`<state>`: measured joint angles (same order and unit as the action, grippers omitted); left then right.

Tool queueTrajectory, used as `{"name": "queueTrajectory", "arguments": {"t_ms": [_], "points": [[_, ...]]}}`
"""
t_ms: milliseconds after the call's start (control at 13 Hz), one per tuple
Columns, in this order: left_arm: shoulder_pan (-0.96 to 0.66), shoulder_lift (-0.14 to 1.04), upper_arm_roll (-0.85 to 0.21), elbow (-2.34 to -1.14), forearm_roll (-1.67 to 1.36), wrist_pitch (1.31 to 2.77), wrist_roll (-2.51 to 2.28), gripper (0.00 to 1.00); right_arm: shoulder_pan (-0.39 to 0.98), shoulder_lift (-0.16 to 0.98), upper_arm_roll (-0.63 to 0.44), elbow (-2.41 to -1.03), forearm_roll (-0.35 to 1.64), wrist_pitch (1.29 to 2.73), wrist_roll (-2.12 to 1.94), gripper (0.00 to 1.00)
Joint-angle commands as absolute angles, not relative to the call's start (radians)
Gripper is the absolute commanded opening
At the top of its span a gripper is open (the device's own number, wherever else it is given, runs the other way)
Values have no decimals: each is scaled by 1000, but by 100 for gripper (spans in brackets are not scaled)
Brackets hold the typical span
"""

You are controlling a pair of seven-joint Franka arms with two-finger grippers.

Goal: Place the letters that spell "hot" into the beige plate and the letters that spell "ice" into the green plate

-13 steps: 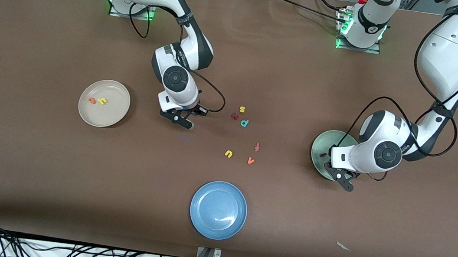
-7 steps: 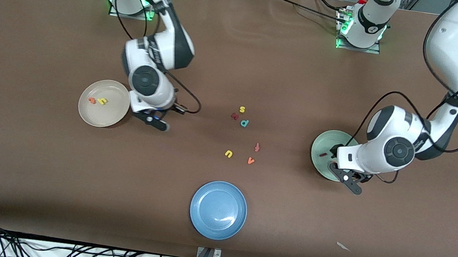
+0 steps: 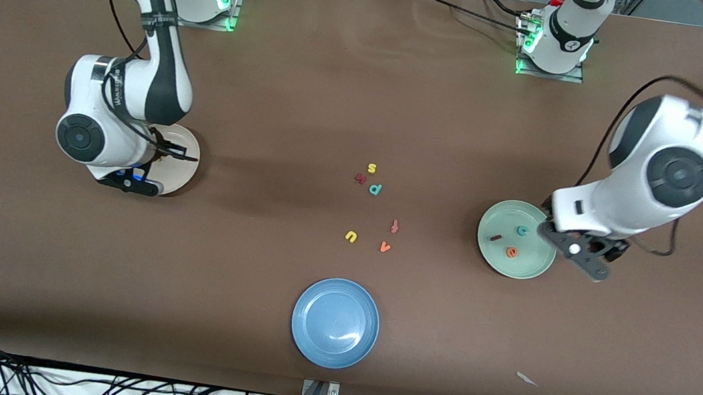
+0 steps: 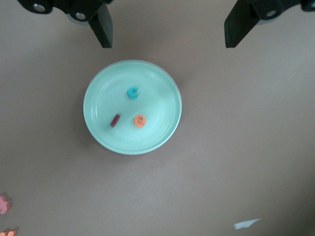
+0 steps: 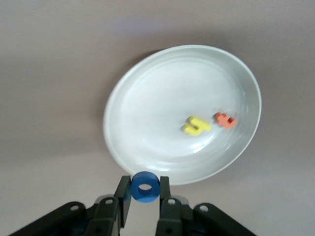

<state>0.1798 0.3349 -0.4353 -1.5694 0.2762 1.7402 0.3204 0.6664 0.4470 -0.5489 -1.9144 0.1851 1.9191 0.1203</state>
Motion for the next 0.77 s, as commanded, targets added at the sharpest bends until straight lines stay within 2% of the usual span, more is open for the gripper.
{"name": "queueTrajectory", "arguments": {"t_ms": [0, 230, 384, 460, 537, 614, 691], "points": [[181, 337, -442, -1453, 279, 1579, 310, 100, 664, 463, -551, -2005, 205, 2053, 48, 13], [189, 301, -439, -1439, 230, 1546, 307, 100, 663, 514, -548, -2026, 276, 2106, -20, 14], [224, 285, -436, -1442, 183, 1539, 305, 100, 661, 534, -546, -2025, 331, 2106, -47, 22], [233, 281, -434, -1442, 148, 1537, 301, 100, 661, 534, -546, -2023, 330, 2105, -51, 33], [241, 278, -434, -1437, 112, 1537, 278, 100, 661, 534, -546, -2023, 331, 2103, -51, 55], [242, 267, -434, -1437, 106, 1537, 235, 100, 661, 529, -546, -2020, 331, 2099, -49, 88], [241, 253, -436, -1439, 106, 1536, 203, 100, 661, 514, -549, -2014, 331, 2088, -51, 92]]}}
